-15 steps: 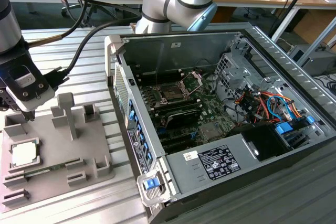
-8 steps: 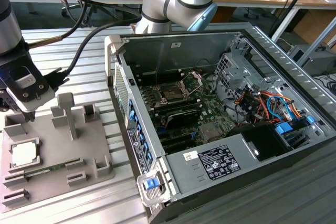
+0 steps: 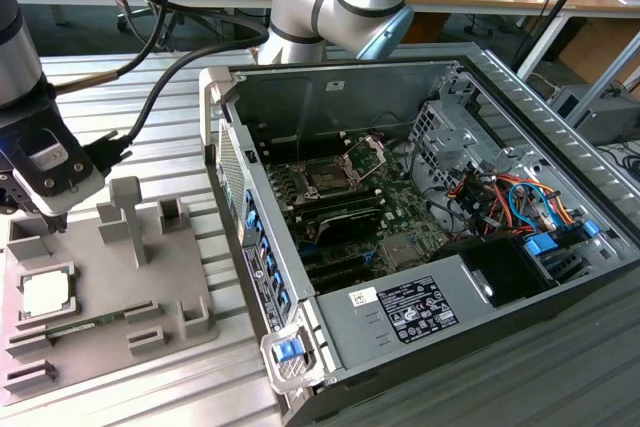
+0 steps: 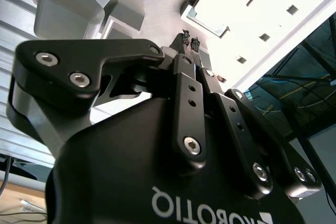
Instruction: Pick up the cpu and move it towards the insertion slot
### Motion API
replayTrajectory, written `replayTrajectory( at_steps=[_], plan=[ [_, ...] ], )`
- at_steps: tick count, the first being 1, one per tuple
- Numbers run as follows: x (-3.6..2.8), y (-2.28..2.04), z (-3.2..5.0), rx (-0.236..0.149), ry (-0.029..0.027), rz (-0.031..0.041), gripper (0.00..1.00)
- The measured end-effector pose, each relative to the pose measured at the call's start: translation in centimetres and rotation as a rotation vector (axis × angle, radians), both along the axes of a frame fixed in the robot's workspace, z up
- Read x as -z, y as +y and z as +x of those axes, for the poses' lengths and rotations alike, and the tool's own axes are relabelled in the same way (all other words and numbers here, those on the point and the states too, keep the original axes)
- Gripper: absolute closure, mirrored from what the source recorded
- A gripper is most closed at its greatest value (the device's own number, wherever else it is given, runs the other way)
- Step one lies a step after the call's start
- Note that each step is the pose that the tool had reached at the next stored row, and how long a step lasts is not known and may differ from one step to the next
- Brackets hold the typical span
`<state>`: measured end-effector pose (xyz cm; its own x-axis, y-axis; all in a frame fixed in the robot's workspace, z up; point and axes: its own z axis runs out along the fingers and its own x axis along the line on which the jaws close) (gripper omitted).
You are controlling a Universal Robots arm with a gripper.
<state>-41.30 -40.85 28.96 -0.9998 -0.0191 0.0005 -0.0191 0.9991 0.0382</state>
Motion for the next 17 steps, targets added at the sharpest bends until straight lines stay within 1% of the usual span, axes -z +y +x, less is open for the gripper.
replayTrajectory(
  at_steps=[7,9,17],
  plan=[
    [0.18,0.0,-0.01,0.0,0.0,0.0,0.89],
    [0.32,0.0,-0.06,0.0,0.0,0.0,0.89],
    [0.44,0.0,-0.09,0.0,0.0,0.0,0.89]
  ],
)
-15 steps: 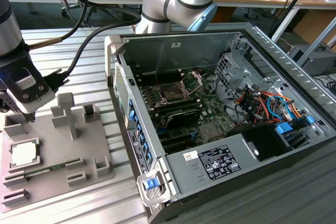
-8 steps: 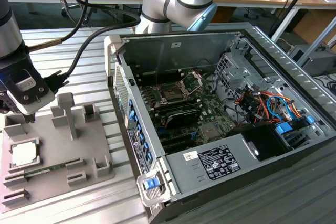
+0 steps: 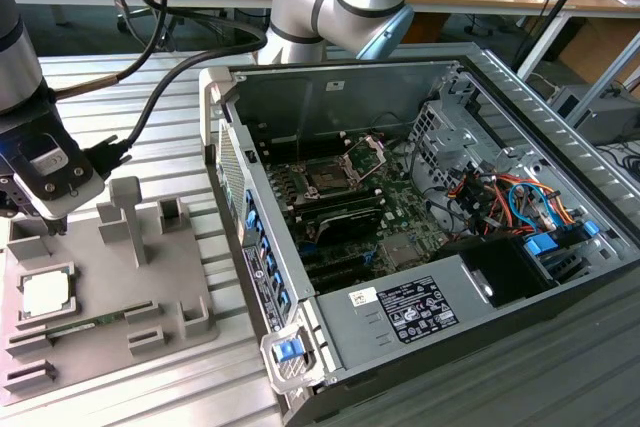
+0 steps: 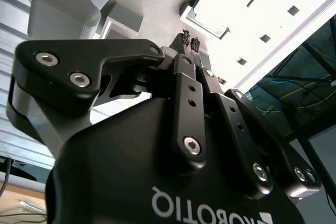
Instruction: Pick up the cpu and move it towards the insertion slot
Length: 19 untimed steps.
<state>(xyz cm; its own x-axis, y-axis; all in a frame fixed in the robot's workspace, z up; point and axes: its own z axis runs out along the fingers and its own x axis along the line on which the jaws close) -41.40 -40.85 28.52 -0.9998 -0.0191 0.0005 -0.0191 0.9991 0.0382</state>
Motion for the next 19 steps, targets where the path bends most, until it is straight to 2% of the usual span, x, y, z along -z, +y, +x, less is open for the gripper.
replayTrajectory(
  at_steps=[14,16,19],
  plan=[
    [0.21,0.0,-0.04,0.0,0.0001,0.0,0.89],
    [0.58,0.0,-0.05,0.0,0.0,0.0,0.89],
    [0.71,0.0,-0.06,0.0,0.0,0.0,0.89]
  ],
)
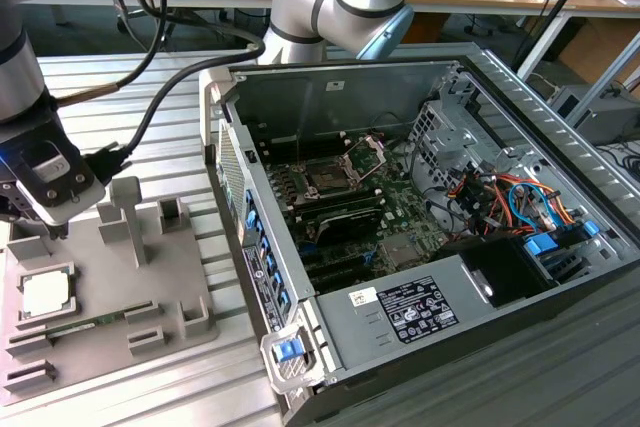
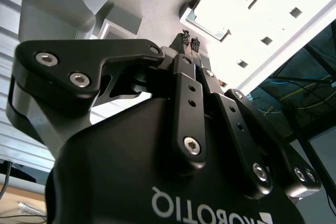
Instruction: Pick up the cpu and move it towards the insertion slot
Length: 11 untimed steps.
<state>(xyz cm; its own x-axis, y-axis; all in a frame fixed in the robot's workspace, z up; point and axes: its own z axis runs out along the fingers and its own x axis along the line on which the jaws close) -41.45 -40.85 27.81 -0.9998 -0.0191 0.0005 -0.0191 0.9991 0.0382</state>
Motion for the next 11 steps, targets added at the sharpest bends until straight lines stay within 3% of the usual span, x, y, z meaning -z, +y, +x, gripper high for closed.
replayTrajectory(
  at_steps=[11],
  plan=[
    [0.26,0.0,0.0,0.0,0.0001,-0.0001,0.89]
  ],
)
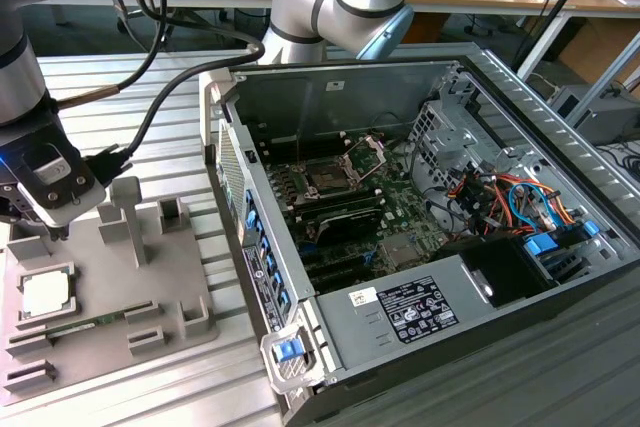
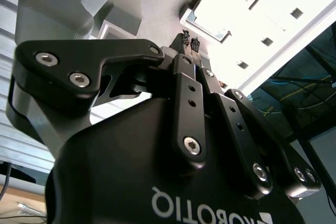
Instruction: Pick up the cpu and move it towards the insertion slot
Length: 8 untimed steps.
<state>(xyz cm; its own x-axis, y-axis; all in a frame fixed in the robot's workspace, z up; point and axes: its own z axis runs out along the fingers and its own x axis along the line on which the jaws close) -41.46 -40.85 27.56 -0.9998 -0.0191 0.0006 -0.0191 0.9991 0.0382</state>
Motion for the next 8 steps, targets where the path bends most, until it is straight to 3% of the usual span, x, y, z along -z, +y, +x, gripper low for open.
replayTrajectory(
  at_steps=[8],
  plan=[
    [0.18,0.0,0.0,0.0,0.0,0.0,0.89]
  ],
)
